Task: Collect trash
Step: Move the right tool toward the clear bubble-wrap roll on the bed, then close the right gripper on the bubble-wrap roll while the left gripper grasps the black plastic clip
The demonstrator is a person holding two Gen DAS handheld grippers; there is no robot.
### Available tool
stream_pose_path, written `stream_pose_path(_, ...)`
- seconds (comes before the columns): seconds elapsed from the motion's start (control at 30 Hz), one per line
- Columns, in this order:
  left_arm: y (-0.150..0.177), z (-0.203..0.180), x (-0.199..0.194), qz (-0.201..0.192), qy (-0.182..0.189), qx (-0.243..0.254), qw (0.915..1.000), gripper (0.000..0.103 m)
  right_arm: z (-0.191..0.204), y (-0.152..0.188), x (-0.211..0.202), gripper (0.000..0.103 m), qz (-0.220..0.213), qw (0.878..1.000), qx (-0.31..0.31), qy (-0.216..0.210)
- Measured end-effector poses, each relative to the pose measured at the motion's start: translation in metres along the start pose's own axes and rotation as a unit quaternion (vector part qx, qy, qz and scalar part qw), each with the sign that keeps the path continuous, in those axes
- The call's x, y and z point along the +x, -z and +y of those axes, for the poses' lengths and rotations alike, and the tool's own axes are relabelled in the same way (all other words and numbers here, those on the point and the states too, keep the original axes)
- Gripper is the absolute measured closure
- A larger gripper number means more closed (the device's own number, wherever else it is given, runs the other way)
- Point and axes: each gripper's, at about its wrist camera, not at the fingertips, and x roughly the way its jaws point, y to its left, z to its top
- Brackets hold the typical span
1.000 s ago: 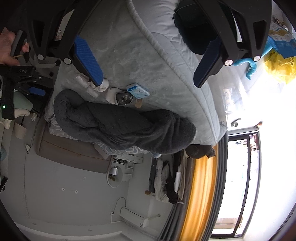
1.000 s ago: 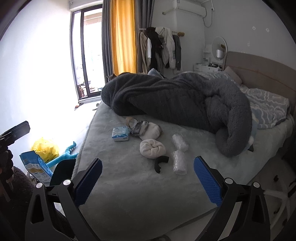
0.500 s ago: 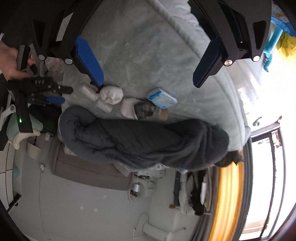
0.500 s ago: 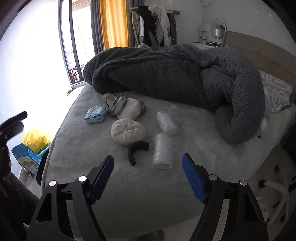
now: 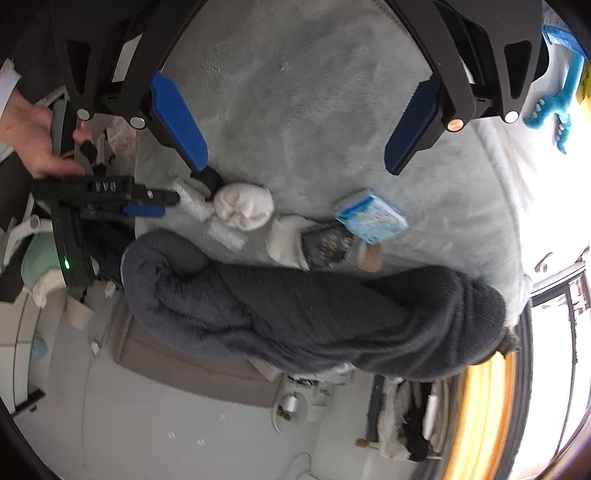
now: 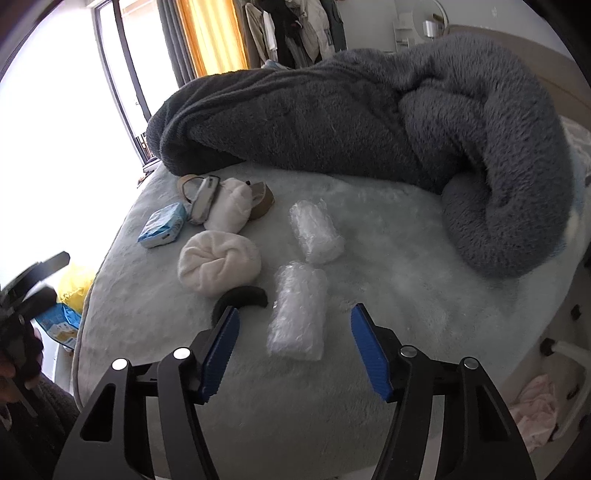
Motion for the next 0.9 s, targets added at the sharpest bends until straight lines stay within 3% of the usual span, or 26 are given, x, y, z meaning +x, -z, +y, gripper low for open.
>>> stream_pose_path(0.2,0.001,-0.019,0.025,0.028,0.035,0.031,0.9985,0.007,-0.009,-0.006,0.020,0.046,0.021,1.000,0.009,-0.012)
stream_pose_path(0.33,0.005,-0.033,0.042,0.047,0.031,0.065,0.9963,0.018,-0.019,-0.006,0.027,0.051,0.028,0.999,0.027,-0.023)
stream_pose_path(0.53,0.007,-0.052,0.061,0.059,0.057,0.083,0.9932,0.020,-0.026,-0.006,0.039,0.057,0.040,0.997,0.049,-0.053)
stream_pose_path(0.6,0.007,-0.059,0.069,0.062,0.058,0.089,0.9924,0.024,-0.027,-0.006,0.038,0.067,0.036,0.996,0.055,-0.062)
stream_pose_path(0.9,0.005,-0.081,0.091,0.076,0.074,0.097,0.9896,0.040,-0.036,-0.007,0.020,0.068,0.002,0.996,0.065,-0.068)
